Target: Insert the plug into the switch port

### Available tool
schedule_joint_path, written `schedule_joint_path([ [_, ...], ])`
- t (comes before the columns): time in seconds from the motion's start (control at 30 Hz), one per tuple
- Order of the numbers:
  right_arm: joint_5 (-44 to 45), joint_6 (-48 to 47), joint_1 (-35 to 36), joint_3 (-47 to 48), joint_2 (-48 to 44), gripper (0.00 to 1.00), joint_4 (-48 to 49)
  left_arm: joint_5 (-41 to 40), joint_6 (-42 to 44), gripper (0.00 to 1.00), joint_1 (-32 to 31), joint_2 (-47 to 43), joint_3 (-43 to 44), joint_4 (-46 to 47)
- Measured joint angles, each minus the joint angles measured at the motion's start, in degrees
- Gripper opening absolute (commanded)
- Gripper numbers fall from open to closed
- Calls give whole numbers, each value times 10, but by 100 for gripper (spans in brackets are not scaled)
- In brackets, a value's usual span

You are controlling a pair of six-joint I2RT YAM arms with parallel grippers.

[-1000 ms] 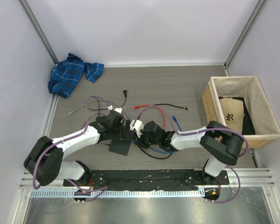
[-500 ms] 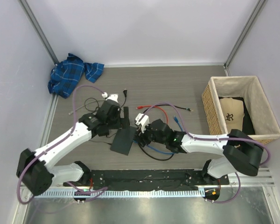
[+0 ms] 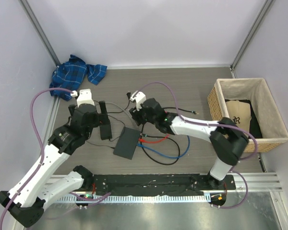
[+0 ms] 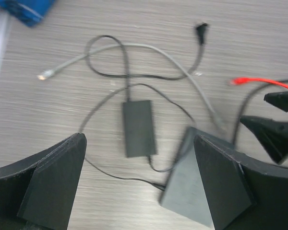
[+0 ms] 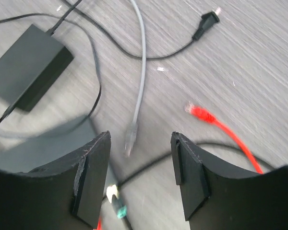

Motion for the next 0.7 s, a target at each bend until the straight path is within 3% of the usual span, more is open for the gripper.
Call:
schedule_joint_path([
  [0.33, 37, -12, 0, 198, 222, 54, -61, -65, 34, 100, 29, -28, -77, 8],
  [0.6, 40, -14, 0, 264, 305, 46, -84, -62, 38, 100, 46, -17, -77, 10],
  [0.7, 40, -14, 0, 285, 322, 38, -85, -57, 38, 100, 54, -17, -77, 10],
])
